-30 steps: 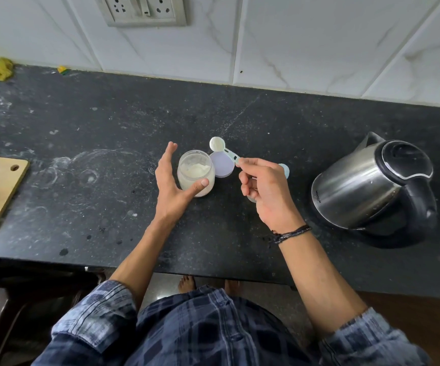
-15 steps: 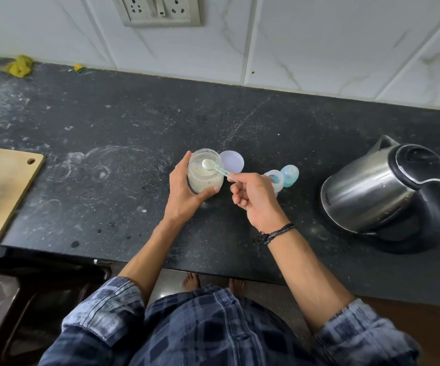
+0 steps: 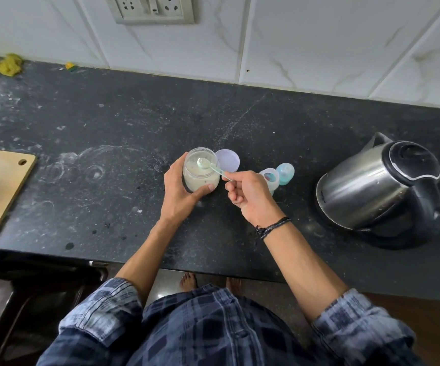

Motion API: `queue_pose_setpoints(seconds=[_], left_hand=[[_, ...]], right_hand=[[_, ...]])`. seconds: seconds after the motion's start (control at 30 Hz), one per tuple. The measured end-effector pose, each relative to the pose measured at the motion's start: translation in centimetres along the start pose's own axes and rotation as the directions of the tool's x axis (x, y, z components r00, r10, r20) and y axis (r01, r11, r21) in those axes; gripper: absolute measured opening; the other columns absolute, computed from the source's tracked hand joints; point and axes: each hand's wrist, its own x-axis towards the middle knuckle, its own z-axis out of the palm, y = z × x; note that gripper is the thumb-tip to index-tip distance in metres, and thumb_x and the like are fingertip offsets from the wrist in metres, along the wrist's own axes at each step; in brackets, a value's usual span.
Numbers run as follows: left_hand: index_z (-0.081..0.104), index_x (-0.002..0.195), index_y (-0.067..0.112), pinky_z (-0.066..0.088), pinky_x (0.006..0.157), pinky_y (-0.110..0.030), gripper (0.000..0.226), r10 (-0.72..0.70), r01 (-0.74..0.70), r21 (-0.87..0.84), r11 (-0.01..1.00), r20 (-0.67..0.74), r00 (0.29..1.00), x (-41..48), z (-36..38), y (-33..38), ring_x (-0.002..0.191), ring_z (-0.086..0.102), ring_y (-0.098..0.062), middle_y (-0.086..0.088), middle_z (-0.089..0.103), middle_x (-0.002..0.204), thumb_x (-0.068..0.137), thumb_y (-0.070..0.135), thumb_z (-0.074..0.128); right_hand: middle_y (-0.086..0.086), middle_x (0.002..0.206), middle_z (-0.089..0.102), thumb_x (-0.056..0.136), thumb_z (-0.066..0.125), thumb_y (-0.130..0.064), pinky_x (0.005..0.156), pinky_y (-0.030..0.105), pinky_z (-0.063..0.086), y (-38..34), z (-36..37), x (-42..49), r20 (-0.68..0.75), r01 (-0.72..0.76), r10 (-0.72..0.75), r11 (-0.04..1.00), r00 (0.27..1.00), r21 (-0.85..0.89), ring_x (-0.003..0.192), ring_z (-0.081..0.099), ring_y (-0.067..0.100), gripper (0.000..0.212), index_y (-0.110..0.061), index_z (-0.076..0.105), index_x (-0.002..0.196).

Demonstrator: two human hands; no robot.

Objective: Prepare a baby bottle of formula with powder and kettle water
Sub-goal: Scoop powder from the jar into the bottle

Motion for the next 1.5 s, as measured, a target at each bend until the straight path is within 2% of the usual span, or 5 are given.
queue_pose_setpoints(seconds=[0.53,0.87,1.1,1.27,1.5], left_hand=[[0.019,0.163,0.024,0.022,0.126,-0.048,0.113,-0.040,0.042,-0.023,0.999,0.055,0.998,-0.4,-0.6,0.8,0.152,0.018,-0.010,0.016,0.021,0.161,0.071,0.039,0.083],[0.024,0.162,0.011,0.012,0.126,-0.059,0.098,0.212,-0.212,0.005,0.977,-0.042,0.976,0.6,0.4,4.9,0.160,0.004,-0.018,0.001,0.020,0.170,0.078,0.044,0.062],[0.039,0.155,0.006,0.010,0.127,-0.038,0.084,0.326,-0.315,0.168,0.934,-0.047,0.944,1.2,2.0,5.5,0.159,0.009,-0.028,-0.004,0.040,0.161,0.084,0.036,0.070],[0.046,0.150,0.006,0.014,0.125,-0.030,0.074,0.486,-0.478,0.200,0.856,0.009,0.874,1.4,3.8,6.1,0.156,0.015,-0.014,-0.003,0.048,0.155,0.083,0.017,0.076],[0.030,0.160,0.014,0.029,0.123,-0.029,0.087,0.362,-0.358,-0.059,0.932,0.220,0.906,-0.5,7.6,7.4,0.151,0.029,-0.009,0.001,0.032,0.164,0.089,0.019,0.079]], right_hand=[[-0.003,0.051,0.060,0.101,0.061,-0.013,0.038,0.019,0.034,0.0,-0.5,-0.9,-0.033,0.405,-0.439,0.854,0.898,-0.327,0.038,0.050,0.011,0.020,-0.010,0.072,0.084],[0.000,0.052,0.060,0.101,0.064,-0.012,0.038,0.023,0.032,-2.7,-3.4,-2.3,-0.151,0.389,-0.418,0.902,0.896,-0.189,0.036,0.048,0.011,0.017,-0.007,0.074,0.088],[0.002,0.049,0.059,0.099,0.066,-0.010,0.035,0.019,0.031,-3.0,-6.0,-2.5,-0.215,0.396,-0.415,0.909,0.884,-0.126,0.034,0.047,0.012,0.019,-0.005,0.073,0.081],[0.002,0.050,0.058,0.097,0.067,-0.010,0.035,0.020,0.029,-3.0,-8.1,-2.7,-0.254,0.386,-0.395,0.918,0.883,-0.086,0.034,0.046,0.013,0.018,-0.005,0.071,0.080],[0.002,0.051,0.059,0.097,0.067,-0.011,0.035,0.022,0.029,-2.5,-11.3,-3.8,-0.308,0.379,-0.399,0.917,0.864,-0.123,0.035,0.047,0.013,0.015,-0.005,0.073,0.085]])
